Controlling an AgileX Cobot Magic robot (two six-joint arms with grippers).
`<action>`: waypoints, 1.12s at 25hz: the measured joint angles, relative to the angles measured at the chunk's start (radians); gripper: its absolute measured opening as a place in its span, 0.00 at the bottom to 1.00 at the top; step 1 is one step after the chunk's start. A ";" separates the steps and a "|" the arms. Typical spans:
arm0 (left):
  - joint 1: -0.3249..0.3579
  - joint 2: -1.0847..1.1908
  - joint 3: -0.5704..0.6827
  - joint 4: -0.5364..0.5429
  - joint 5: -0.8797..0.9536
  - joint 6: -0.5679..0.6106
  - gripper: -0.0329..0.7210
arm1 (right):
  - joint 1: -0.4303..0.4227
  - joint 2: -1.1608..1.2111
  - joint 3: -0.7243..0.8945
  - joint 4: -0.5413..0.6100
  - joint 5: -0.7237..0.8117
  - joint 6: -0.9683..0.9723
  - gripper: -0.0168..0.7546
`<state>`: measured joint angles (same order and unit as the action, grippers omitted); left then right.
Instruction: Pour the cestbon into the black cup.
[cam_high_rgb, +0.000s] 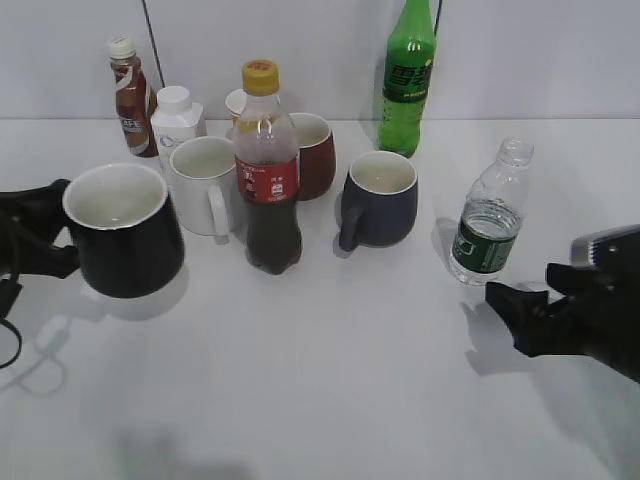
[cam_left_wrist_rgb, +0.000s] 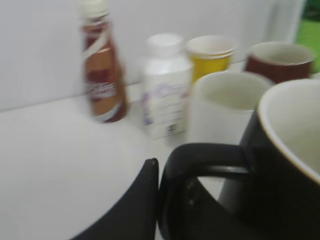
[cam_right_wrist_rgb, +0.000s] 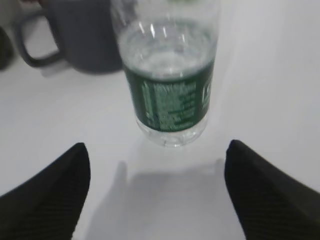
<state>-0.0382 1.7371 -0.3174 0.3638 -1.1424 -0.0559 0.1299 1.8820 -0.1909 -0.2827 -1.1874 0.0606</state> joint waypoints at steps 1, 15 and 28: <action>-0.024 -0.008 0.000 -0.005 0.000 -0.001 0.12 | 0.000 0.036 -0.021 -0.004 -0.002 0.000 0.87; -0.189 -0.092 0.001 -0.070 0.008 -0.004 0.12 | 0.000 0.117 -0.347 -0.144 0.084 0.078 0.73; -0.476 -0.216 -0.116 -0.195 0.556 -0.004 0.12 | 0.190 -0.154 -0.350 -0.023 0.506 -0.109 0.66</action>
<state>-0.5143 1.5211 -0.4338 0.1683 -0.5866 -0.0602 0.3199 1.7276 -0.5408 -0.3057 -0.6813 -0.0487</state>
